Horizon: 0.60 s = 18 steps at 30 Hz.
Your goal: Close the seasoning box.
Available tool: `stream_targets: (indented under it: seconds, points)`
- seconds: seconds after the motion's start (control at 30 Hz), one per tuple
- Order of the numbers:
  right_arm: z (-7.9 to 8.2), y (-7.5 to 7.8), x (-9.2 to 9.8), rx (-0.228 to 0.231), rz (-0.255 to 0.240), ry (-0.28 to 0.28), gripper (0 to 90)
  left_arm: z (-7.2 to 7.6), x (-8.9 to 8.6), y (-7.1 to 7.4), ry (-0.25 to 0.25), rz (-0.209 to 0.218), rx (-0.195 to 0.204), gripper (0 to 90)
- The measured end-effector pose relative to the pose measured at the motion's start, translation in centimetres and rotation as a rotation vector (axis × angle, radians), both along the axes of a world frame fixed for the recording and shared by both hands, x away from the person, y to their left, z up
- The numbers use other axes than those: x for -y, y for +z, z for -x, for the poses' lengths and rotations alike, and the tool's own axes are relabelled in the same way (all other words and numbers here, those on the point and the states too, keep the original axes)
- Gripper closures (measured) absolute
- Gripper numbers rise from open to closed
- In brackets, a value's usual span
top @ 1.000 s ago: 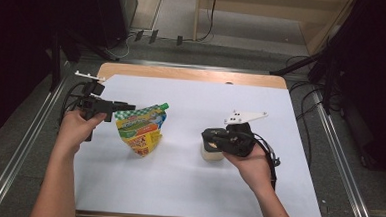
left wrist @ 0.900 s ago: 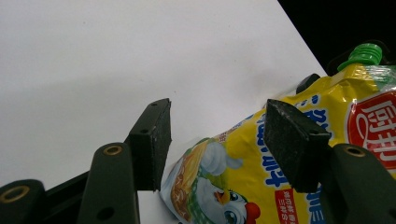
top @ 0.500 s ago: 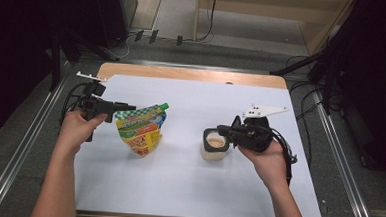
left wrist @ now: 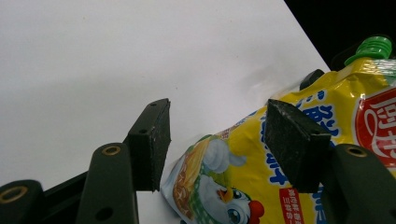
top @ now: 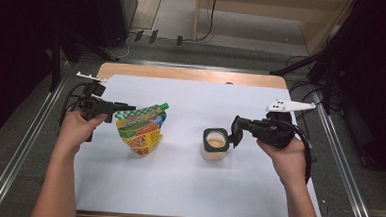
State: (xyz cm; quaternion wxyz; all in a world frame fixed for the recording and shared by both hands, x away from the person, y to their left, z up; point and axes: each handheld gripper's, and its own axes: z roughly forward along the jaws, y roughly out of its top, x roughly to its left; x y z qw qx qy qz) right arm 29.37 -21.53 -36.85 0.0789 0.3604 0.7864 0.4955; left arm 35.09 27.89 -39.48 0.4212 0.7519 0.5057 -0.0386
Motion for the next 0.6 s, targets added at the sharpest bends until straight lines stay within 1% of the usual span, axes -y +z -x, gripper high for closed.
stream_targets:
  seconds: [0.03, 0.07, 0.13, 0.23, 0.3, 0.4, 0.43, 0.47, 0.5, 0.53, 0.57, 0.6]
  points:
    - [0.0, 0.0, 0.0, 0.0, 0.0, 0.0, 90.0, 0.0, 0.0, 0.0, 0.0, 0.0, 0.0, 42.1]
    - [-0.1, 0.0, 0.6, 0.0, -0.002, -0.017, 90.0, 0.0, 0.0, 0.0, -0.001, 0.001, -0.002, 42.0]
    - [-0.2, -0.1, 1.0, -0.002, -0.001, -0.027, 90.0, 0.0, 0.0, 0.0, -0.001, 0.003, 0.0, 42.0]
    - [-0.3, -0.1, 1.3, -0.002, -0.002, -0.04, 90.0, 0.0, 0.0, 0.0, -0.001, 0.004, 0.0, 42.0]
    - [-0.5, -0.4, 1.8, -0.01, 0.003, -0.065, 90.0, 0.0, 0.0, 0.0, -0.003, 0.003, -0.001, 41.9]
    - [-0.9, -1.2, 2.2, -0.027, 0.001, -0.079, 90.0, 0.0, 0.0, 0.0, -0.003, 0.001, -0.001, 42.0]
    - [-0.9, -1.2, 2.2, -0.027, 0.001, -0.079, 90.0, 0.0, 0.0, 0.0, -0.003, 0.001, -0.001, 42.0]
    - [-1.2, -1.8, 2.2, -0.044, 0.004, -0.084, 90.0, 0.0, 0.1, 0.0, -0.005, 0.001, -0.001, 41.9]
    - [-1.2, -1.8, 2.2, -0.044, 0.004, -0.084, 90.0, 0.0, 0.1, 0.0, -0.005, 0.001, -0.001, 41.9]
    - [-1.5, -2.5, 2.0, -0.059, 0.001, -0.084, 90.0, 0.0, 0.1, -0.1, -0.005, 0.001, -0.002, 41.9]
    - [-1.5, -2.5, 2.0, -0.059, 0.001, -0.084, 90.0, 0.0, 0.1, -0.1, -0.005, 0.001, -0.002, 41.8]
    - [-1.7, -3.1, 1.8, -0.073, 0.009, -0.084, 90.0, 0.0, 0.1, -0.1, -0.005, 0.001, -0.003, 41.8]
